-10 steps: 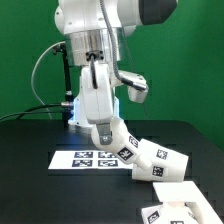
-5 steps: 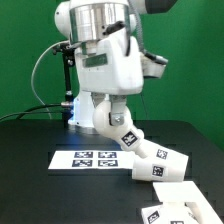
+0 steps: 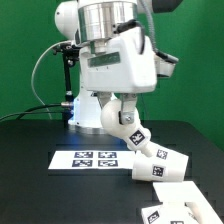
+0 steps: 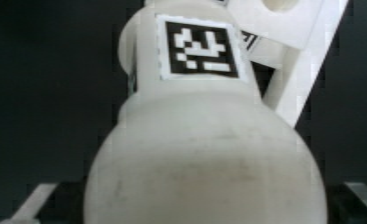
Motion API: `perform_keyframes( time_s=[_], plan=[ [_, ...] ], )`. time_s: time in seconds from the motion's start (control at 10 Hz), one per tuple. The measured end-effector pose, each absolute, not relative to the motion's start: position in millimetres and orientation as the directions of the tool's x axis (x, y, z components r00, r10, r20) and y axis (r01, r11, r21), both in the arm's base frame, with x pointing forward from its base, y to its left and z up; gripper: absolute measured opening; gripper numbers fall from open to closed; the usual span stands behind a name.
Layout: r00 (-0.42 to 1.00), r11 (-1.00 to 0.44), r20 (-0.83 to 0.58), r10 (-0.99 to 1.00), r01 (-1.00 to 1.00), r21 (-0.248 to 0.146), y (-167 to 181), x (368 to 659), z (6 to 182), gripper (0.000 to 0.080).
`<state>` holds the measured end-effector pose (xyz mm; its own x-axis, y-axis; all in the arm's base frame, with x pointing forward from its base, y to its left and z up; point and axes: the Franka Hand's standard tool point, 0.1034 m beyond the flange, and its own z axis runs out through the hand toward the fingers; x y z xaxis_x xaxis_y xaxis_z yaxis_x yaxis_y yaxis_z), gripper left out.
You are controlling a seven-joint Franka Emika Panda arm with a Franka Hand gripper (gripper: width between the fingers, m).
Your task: Assemble lamp
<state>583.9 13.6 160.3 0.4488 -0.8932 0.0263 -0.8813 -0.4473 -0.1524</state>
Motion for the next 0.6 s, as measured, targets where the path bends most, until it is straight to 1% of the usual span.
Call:
perform_keyframes(
  time_s=[0.1,0.2,0.3,0.6],
  plan=[
    [0.553,-0.556,0.070,-0.830,-0.816,-0.160,20,585,160.5,0.0573],
    [0.633,-0.639,0.092,-0.769,-0.754,-0.153,27,586,163.5,0.0573],
    [0.678,-0.684,0.098,-0.728,-0.712,-0.155,34,588,164.8,0.0573],
    [0.671,-0.676,0.090,-0.736,-0.720,-0.158,35,587,163.2,0.0573]
  ],
)
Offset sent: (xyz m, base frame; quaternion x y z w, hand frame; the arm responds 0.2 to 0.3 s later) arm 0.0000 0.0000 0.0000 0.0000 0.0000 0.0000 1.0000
